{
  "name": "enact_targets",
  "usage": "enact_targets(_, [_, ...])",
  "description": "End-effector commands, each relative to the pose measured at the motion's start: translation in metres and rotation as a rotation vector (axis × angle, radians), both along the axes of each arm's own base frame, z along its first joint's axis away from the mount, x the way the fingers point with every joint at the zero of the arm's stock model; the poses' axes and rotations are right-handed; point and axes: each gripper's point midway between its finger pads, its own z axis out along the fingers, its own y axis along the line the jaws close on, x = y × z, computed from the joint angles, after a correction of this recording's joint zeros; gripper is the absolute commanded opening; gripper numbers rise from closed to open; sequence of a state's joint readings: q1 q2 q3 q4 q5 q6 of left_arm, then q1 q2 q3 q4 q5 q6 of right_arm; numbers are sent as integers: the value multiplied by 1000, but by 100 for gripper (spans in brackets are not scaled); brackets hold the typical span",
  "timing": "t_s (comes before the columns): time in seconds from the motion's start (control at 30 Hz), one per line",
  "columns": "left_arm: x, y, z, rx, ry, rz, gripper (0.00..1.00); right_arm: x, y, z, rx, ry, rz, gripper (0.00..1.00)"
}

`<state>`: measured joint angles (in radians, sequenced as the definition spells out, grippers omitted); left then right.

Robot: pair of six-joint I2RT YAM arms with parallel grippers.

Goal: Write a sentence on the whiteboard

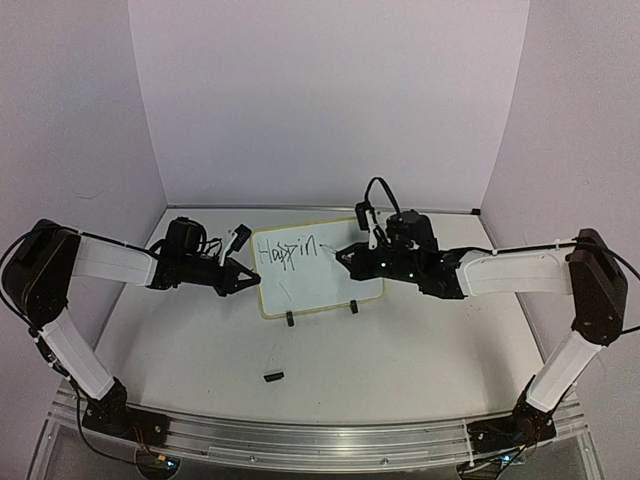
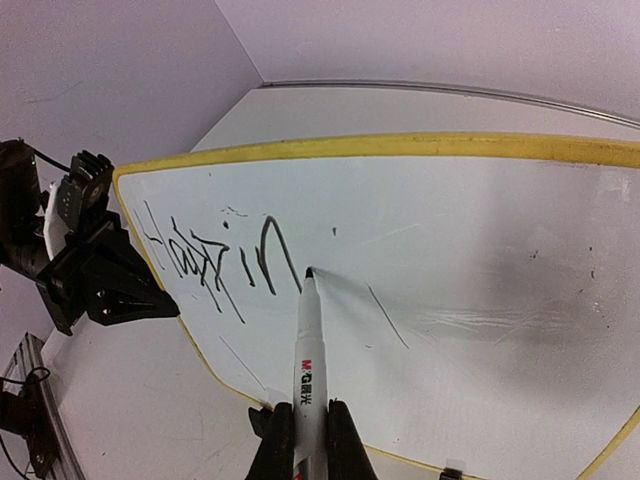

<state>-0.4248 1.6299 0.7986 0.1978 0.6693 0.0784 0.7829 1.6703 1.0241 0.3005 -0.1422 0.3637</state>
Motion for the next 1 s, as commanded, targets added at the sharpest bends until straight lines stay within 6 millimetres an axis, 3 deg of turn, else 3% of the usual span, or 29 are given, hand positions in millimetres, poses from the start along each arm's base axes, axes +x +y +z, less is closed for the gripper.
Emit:
enact_targets(0.0, [17, 10, -1, 71, -43, 73, 0, 14, -5, 6, -15, -25, -51, 0])
enact_targets(0.47, [16, 10, -1, 71, -45, 73, 0, 17, -13, 29, -12, -85, -79, 0])
enact_targets(0.7, [16, 10, 0, 71, -46, 72, 0, 19, -10, 42, -2, -118, -70, 0])
enact_targets(0.97, [16, 10, -1, 72, -42, 73, 0, 21, 0, 42, 8, -122, -37, 0])
